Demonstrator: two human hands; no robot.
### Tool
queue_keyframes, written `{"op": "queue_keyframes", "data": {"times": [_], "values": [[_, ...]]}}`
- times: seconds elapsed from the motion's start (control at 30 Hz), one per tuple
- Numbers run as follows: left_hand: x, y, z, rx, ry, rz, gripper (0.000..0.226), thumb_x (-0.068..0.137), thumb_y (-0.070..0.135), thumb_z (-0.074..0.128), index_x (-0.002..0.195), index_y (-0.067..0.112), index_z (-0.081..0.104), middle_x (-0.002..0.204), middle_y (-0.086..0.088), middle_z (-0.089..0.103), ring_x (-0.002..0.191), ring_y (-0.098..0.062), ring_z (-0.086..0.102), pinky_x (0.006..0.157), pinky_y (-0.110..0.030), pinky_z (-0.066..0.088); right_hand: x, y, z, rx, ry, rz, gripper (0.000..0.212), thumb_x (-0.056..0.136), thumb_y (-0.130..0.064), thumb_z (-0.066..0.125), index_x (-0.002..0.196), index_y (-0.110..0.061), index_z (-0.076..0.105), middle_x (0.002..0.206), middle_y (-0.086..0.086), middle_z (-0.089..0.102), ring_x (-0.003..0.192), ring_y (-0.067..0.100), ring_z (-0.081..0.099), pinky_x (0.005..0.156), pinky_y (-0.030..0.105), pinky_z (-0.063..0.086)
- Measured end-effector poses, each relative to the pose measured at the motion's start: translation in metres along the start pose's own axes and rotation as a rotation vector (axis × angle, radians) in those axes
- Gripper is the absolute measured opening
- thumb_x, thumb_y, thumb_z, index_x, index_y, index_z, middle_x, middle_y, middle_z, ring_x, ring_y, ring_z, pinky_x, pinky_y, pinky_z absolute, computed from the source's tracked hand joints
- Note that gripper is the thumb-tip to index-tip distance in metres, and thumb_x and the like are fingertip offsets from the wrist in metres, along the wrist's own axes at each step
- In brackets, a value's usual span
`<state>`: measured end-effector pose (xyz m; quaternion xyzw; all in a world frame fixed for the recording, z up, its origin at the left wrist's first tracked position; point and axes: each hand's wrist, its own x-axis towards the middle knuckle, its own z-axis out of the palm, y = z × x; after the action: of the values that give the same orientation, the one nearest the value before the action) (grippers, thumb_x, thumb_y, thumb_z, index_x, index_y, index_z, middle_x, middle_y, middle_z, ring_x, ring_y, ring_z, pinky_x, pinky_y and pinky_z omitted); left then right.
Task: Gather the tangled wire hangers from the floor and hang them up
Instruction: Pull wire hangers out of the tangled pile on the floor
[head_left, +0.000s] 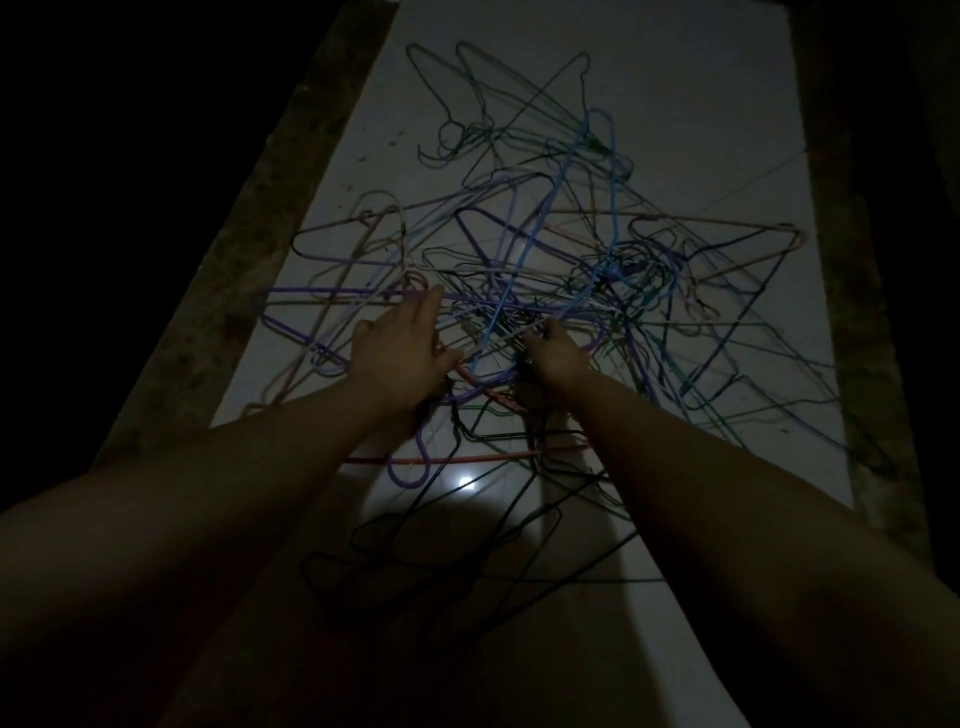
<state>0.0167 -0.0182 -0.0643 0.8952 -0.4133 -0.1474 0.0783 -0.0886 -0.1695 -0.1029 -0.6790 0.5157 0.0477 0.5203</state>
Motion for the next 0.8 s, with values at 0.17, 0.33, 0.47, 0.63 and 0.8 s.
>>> {"op": "queue_keyframes", "data": {"times": [0.17,0.33,0.47,0.63,0.8], "values": [[0.002,0.015,0.002,-0.055,0.016,0.027,0.077,0.091,0.050,0.047,0.150,0.020,0.007,0.153,-0.008,0.025,0.135,-0.028,0.032,0.105,-0.045,0.028,0.004,-0.010,-0.012,0.549,-0.070,0.095,0.031,0.099,-0.008,0.044,0.130,-0.013,0.045,0.108,0.014,0.054,0.081,0.021,0.052,0.082,0.038,0.049],[0.003,0.020,0.001,-0.041,-0.017,0.020,0.074,0.093,0.048,0.045,0.150,0.021,0.007,0.148,-0.012,0.032,0.129,-0.031,0.039,0.101,-0.044,0.032,0.002,-0.010,-0.018,0.624,0.070,0.135,0.020,0.097,-0.008,0.047,0.079,-0.005,0.055,0.069,0.006,0.049,0.057,0.016,0.043,0.051,0.028,0.039],[0.005,0.025,-0.002,0.044,-0.076,0.083,0.048,0.097,0.033,0.044,0.141,0.016,0.031,0.124,-0.014,0.057,0.107,-0.029,0.054,0.072,-0.030,0.038,-0.005,-0.011,-0.019,0.712,0.067,0.121,0.013,0.097,-0.012,0.049,0.101,-0.005,0.059,0.064,0.002,0.049,0.054,0.015,0.043,0.065,0.033,0.047],[0.000,0.022,-0.009,0.134,0.010,0.177,0.029,0.089,0.018,0.057,0.118,0.015,0.053,0.098,-0.010,0.064,0.083,-0.025,0.058,0.061,-0.026,0.037,-0.022,-0.007,-0.035,0.663,0.043,0.056,0.019,0.099,-0.009,0.044,0.084,-0.006,0.056,0.062,0.003,0.047,0.050,0.014,0.031,0.045,0.024,0.031],[-0.006,0.009,-0.017,0.122,0.042,0.201,0.027,0.092,0.026,0.054,0.116,0.016,0.055,0.099,-0.012,0.066,0.085,-0.029,0.060,0.070,-0.034,0.049,-0.021,-0.007,-0.048,0.584,0.067,0.226,0.026,0.095,-0.002,0.048,0.119,0.004,0.055,0.091,0.013,0.055,0.067,0.021,0.046,0.067,0.035,0.050]]}}
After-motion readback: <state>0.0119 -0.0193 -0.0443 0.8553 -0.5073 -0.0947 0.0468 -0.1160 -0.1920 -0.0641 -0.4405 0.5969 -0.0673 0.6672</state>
